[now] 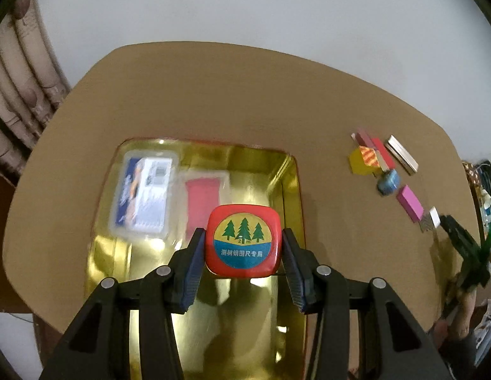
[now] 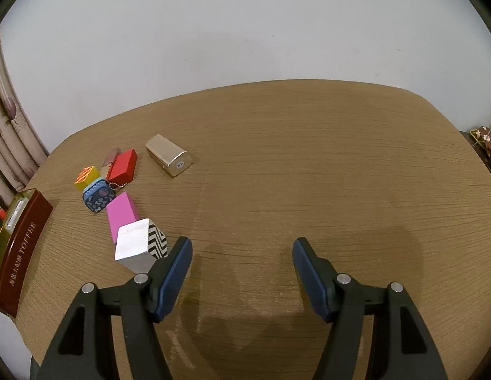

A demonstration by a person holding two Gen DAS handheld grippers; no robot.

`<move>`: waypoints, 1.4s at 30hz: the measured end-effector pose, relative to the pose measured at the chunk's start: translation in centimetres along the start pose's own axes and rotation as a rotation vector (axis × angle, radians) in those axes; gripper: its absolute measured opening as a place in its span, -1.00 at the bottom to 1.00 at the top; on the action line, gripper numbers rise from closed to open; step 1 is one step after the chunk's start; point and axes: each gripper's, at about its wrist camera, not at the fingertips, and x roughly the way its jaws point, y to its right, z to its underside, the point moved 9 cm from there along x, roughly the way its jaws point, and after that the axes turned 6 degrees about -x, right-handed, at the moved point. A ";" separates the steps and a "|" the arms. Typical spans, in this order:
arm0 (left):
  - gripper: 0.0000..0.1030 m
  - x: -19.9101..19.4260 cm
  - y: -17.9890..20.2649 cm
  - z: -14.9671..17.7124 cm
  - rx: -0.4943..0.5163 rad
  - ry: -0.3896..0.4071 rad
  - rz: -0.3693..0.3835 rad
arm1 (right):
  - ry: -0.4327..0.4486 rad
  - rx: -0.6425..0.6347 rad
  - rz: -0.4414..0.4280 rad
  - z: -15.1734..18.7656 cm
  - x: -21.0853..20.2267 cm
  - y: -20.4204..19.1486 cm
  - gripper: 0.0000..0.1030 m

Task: Organize rigid objects
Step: 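Carry the tape measure with the left tool and release it in the tin, then grasp the white cube with the right tool and drop it in the tin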

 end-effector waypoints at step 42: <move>0.41 -7.8 -0.4 15.2 -0.161 0.128 -0.001 | -0.061 -0.247 -0.111 0.2 0.4 -7.2 -0.41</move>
